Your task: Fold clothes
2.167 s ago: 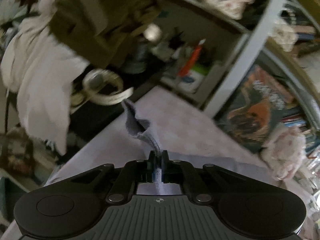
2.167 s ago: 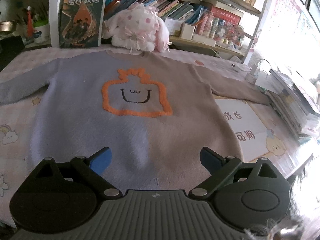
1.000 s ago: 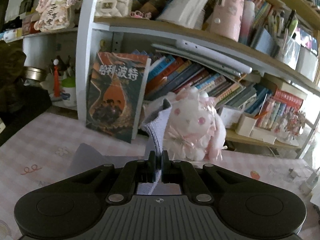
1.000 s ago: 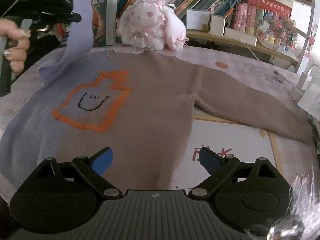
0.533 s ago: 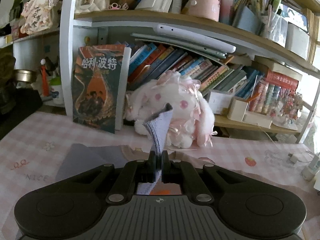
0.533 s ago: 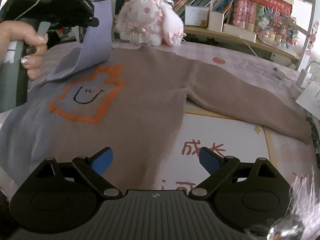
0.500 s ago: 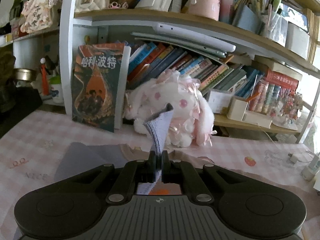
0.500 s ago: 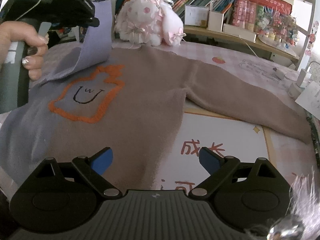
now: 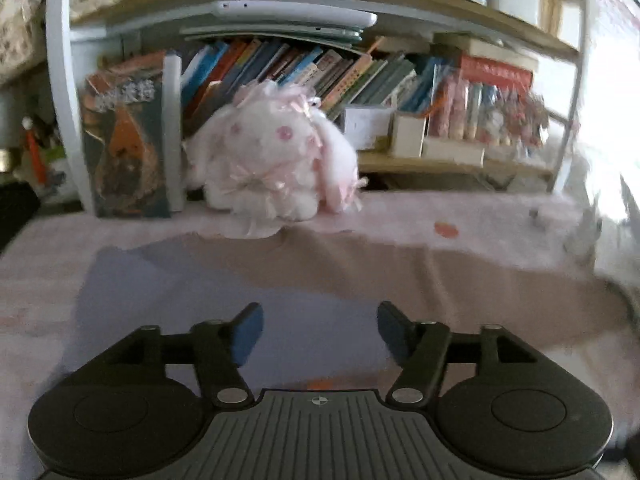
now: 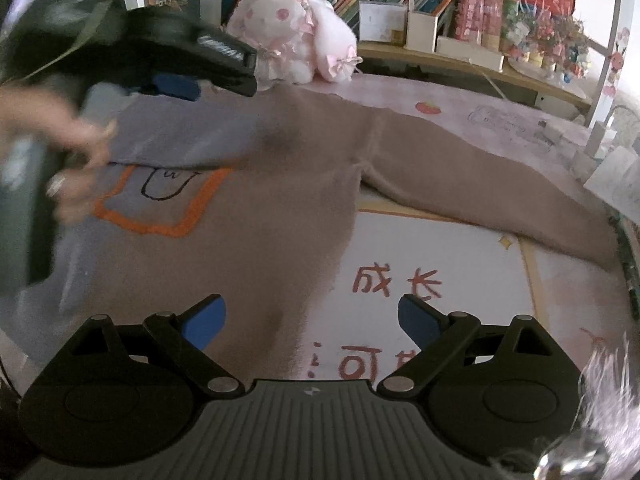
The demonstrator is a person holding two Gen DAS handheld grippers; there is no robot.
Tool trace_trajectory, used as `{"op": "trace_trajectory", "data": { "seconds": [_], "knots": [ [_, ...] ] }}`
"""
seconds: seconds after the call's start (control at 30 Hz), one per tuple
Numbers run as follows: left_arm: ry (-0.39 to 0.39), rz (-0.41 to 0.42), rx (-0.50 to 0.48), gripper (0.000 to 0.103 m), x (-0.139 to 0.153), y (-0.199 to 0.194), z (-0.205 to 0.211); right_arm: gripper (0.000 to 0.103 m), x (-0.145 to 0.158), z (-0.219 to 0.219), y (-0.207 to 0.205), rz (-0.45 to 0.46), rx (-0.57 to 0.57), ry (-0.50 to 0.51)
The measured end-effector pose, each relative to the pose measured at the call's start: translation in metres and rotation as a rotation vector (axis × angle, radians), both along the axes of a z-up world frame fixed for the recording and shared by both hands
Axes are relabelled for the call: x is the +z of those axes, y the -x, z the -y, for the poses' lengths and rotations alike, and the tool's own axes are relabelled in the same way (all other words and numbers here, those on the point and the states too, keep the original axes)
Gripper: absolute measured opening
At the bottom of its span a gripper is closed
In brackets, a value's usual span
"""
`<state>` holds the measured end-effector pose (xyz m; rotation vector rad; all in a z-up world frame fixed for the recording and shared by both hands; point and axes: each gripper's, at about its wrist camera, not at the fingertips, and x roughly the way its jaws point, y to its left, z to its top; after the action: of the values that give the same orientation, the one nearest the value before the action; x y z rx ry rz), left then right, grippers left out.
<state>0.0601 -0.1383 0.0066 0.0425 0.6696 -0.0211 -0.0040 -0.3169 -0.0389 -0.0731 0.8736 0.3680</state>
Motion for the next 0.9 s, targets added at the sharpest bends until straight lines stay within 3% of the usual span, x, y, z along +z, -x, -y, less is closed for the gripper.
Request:
{"op": "trace_trajectory", "data": {
  "seconds": [0.2,0.37,0.47,0.53,0.7,0.83,0.87,0.9],
  "knots": [
    [-0.164,-0.065,0.183,0.066,-0.008,0.067,-0.068,0.094,-0.006,-0.012,0.001,-0.026,0.017,-0.022],
    [-0.182,-0.120,0.316,0.066,-0.018,0.102,-0.125,0.093,-0.006,-0.021,0.006,-0.037,-0.026,-0.024],
    [-0.104,-0.158,0.376,0.066,-0.024,0.107,-0.154,0.091,-0.006,-0.027,0.012,-0.043,-0.075,0.008],
    [-0.033,-0.186,0.417,0.066,-0.027,0.110,-0.174,0.083,-0.007,-0.030,0.015,-0.052,-0.112,0.033],
    [0.156,-0.253,0.402,0.062,-0.040,0.115,-0.208,0.069,-0.007,-0.031,0.026,-0.086,-0.208,0.047],
    [0.176,-0.241,0.371,0.051,-0.042,0.120,-0.215,0.045,-0.009,-0.034,0.035,-0.123,-0.256,0.032],
    [0.181,-0.240,0.360,0.047,-0.042,0.120,-0.216,0.044,-0.010,-0.035,0.037,-0.128,-0.264,0.030],
    [0.186,-0.238,0.350,0.035,-0.042,0.120,-0.216,0.040,-0.010,-0.036,0.039,-0.128,-0.272,0.026]
  ]
}}
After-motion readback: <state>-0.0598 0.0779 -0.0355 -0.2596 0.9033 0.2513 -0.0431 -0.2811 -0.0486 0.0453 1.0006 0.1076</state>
